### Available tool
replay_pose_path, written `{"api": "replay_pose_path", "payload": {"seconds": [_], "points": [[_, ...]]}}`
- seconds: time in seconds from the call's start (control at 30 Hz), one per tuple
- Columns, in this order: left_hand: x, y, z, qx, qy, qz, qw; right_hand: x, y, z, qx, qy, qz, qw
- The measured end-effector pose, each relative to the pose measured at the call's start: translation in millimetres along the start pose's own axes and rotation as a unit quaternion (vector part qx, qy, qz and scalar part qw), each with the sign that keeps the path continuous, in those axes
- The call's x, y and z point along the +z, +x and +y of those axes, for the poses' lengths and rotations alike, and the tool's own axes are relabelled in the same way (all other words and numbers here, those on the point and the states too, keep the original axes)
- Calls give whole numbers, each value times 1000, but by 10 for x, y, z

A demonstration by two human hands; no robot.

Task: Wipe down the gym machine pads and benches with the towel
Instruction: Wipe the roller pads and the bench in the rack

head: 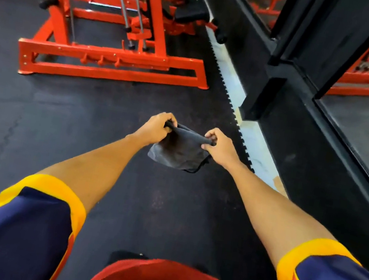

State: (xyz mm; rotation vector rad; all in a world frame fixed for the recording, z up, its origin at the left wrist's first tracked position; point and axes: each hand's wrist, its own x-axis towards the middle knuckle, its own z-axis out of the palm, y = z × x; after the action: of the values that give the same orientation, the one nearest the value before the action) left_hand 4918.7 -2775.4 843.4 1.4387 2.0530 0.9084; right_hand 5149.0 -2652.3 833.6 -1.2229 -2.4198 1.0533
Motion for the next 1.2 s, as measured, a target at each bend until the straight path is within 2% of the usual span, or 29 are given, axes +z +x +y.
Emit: {"api": "replay_pose_path", "payload": {"seconds": [0.3,0.5,0.67,0.8,0.97,1.1,1.2], "points": [[-474,1640,238,55,33,25,998,-825,1515,-177,-46,-97,32,994],[-620,3127,558,90,51,59,993,-1633,2794,-150,-63,-99,49,992],[-785,4234,864,69,30,126,989,-2198,3803,-133,-90,-110,55,988],[-952,5009,1021,58,23,149,987,-2641,4609,-201,-111,-126,70,983],[-1180,5934,981,82,79,124,986,-2960,5543,-188,-117,-129,77,982],[-1406,6893,816,103,56,146,982,-3092,6513,-265,-132,-112,98,980],[-1588,7531,714,128,28,149,980,-3138,7099,-314,-112,-113,105,982]]}}
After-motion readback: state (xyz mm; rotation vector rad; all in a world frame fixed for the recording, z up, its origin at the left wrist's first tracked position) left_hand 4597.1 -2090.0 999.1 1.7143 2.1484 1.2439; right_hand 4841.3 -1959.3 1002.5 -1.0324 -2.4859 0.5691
